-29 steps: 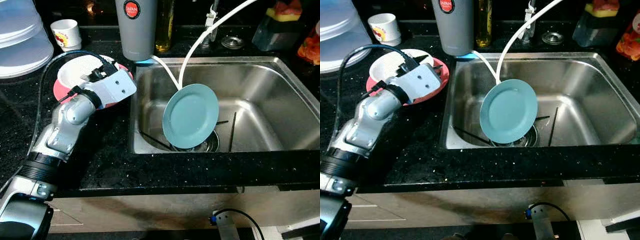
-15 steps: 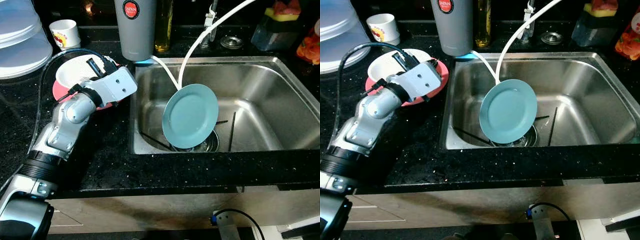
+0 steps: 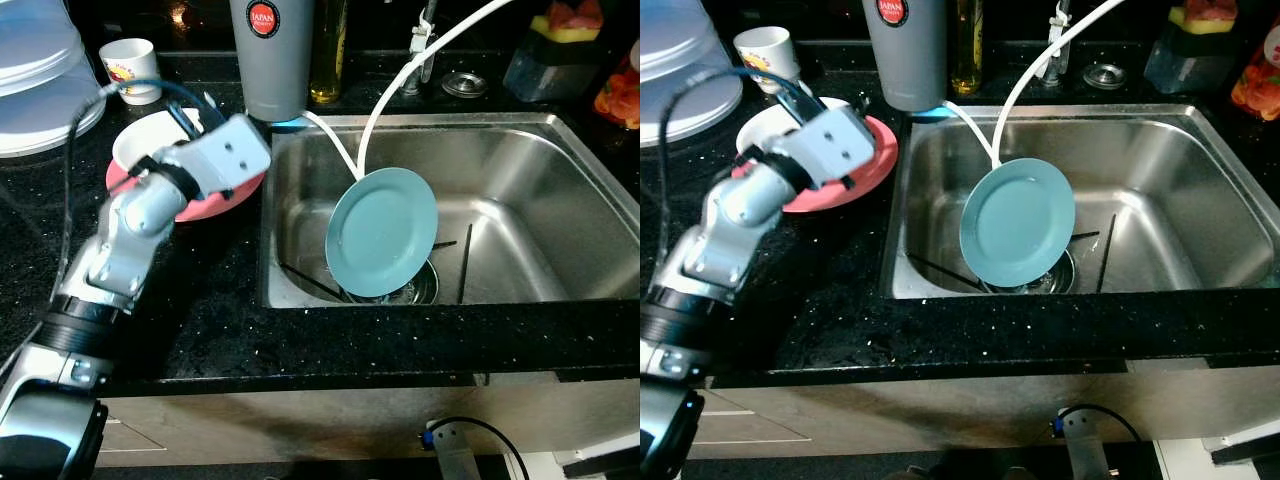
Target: Kitchen organization
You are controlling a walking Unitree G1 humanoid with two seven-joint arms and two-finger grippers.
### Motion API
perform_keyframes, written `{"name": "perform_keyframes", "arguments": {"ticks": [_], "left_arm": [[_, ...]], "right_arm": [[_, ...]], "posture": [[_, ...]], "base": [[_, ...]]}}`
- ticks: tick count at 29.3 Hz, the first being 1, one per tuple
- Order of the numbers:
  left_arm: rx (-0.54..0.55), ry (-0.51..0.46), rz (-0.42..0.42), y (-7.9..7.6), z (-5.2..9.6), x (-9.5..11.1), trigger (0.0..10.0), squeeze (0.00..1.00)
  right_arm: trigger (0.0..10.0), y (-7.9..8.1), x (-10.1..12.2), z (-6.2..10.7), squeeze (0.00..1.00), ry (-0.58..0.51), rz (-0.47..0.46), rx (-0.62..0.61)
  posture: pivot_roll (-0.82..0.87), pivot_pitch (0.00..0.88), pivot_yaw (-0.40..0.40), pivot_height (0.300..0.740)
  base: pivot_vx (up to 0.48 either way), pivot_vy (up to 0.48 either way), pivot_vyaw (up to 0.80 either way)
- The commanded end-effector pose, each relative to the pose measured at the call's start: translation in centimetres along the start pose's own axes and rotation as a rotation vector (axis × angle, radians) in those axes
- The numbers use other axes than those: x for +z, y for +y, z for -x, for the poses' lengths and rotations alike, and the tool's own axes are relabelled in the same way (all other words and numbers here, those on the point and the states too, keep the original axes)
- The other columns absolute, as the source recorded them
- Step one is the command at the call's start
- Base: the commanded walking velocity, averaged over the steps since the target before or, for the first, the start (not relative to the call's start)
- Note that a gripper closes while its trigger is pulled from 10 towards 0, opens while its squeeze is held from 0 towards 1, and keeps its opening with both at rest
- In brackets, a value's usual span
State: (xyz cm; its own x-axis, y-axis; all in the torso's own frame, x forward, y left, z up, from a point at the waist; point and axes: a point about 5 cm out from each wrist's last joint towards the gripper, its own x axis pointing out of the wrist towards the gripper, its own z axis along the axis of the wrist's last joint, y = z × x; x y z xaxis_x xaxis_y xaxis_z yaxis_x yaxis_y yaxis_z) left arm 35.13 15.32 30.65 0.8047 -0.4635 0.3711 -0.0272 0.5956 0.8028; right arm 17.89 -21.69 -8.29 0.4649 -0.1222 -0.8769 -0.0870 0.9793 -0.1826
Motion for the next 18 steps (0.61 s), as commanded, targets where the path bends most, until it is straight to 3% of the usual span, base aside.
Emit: {"name": "perform_keyframes", "arguments": {"ticks": [1,2,3,4,7,11,12,13,14,16,17,18], "left_arm": [[0.082,-0.054,-0.013,2.6,-0.2,1.4,0.0,0.0],[0.137,-0.104,-0.015,4.3,-0.4,2.7,0.0,0.0],[0.137,-0.104,-0.015,4.3,-0.4,2.7,0.0,0.0],[0.173,-0.147,-0.02,5.5,-0.5,3.7,0.0,0.0],[0.193,-0.186,-0.004,6.2,-0.6,4.6,0.0,0.0],[0.193,-0.258,0.095,6.2,-0.8,5.9,0.0,0.0],[0.159,-0.3,0.177,5.7,-1.0,6.6,0.0,0.0],[0.094,-0.355,0.316,4.7,-1.2,7.5,0.0,0.0],[0.094,-0.355,0.316,4.7,-1.2,7.5,0.0,0.0],[-0.015,-0.436,0.501,3.0,-1.3,8.9,0.0,0.0],[-0.015,-0.436,0.501,3.0,-1.3,8.9,0.0,0.0],[-0.077,-0.473,0.576,2.0,-1.2,9.7,0.0,0.0]], "right_arm": [[10.0,0.2,-0.4,0.0,0.0,0.009,-0.024,0.002],[10.0,0.2,-0.3,0.0,0.0,0.007,-0.027,0.003],[10.0,0.2,-0.3,0.0,0.0,0.007,-0.027,0.003],[10.0,0.3,-0.3,0.0,0.0,0.006,-0.03,0.003],[10.0,0.3,-0.2,0.0,0.0,0.005,-0.032,0.004],[10.0,0.3,-0.2,0.0,0.0,0.003,-0.041,0.003],[10.0,0.3,-0.2,0.0,0.0,0.006,-0.039,0.004],[10.0,0.4,-0.2,0.0,0.0,0.009,-0.039,0.004],[10.0,0.4,-0.2,0.0,0.0,0.009,-0.039,0.004],[10.0,0.4,-0.3,0.0,0.0,0.014,-0.039,0.004],[10.0,0.4,-0.3,0.0,0.0,0.014,-0.039,0.004],[10.0,0.4,-0.3,0.0,0.0,0.014,-0.042,0.005]], "posture": [[-0.02,0.147,-0.011,0.74],[-0.02,0.146,-0.011,0.74],[-0.02,0.146,-0.011,0.74],[-0.01,0.142,-0.01,0.74],[-0.01,0.139,-0.007,0.74],[-0.01,0.134,-0.005,0.74],[-0.01,0.123,-0.005,0.74],[-0.01,0.123,-0.005,0.74],[-0.01,0.123,-0.005,0.74],[-0.01,0.114,-0.003,0.74],[-0.01,0.114,-0.003,0.74],[-0.01,0.11,-0.001,0.74]], "base": [[0.0,0.0,0.0],[0.0,0.0,0.0],[0.0,0.0,0.0],[0.0,0.0,0.0],[0.0,0.0,0.0],[0.0,0.0,0.0],[0.0,0.0,-0.69],[0.0,0.0,-0.8],[0.0,0.0,-0.8],[0.0,0.0,-0.8],[0.0,0.0,-0.8],[0.0,0.0,-0.8]]}}
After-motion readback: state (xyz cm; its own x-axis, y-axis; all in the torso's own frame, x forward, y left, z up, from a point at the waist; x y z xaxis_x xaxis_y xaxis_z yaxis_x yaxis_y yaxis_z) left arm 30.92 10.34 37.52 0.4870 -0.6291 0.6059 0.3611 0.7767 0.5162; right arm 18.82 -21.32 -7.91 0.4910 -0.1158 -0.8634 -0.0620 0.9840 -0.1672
